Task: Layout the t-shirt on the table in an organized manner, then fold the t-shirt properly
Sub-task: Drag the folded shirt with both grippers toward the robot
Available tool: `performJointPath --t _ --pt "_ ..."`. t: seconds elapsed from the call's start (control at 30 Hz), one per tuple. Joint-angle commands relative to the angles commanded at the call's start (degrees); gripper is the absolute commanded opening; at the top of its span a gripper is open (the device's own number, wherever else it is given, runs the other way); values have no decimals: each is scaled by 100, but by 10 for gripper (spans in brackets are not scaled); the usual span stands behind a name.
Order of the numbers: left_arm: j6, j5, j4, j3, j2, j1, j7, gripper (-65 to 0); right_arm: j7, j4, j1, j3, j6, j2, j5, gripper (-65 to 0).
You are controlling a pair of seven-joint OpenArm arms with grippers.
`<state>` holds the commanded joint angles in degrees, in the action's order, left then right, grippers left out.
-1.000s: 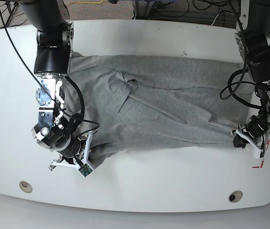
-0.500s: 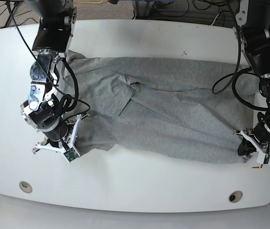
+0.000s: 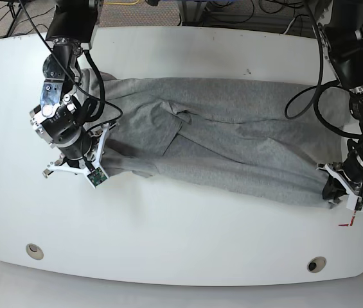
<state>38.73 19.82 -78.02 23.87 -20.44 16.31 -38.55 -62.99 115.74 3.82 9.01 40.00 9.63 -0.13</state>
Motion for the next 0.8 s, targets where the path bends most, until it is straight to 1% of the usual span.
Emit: performJointPath --t 0.17,0.27,0.4,0.6,0.8 --pt "9 0 -211 176 0 -325 -9 -642 -9 35 -299 0 0 -132 -9 -650" --pt "127 -9 -246 185 -18 -475 -9 -642 -132 35 -396 0 0 -141 -9 -650" --pt "127 -9 -246 185 -158 -747 -9 -643 -290 79 -536 0 0 -158 -9 -650" --pt "127 -9 -246 193 -193 -1073 -9 -643 -308 97 -791 0 0 -325 -9 -650" --pt "127 -9 -255 281 -202 -1310 -9 -640 -316 97 -941 0 0 -352 -9 -650"
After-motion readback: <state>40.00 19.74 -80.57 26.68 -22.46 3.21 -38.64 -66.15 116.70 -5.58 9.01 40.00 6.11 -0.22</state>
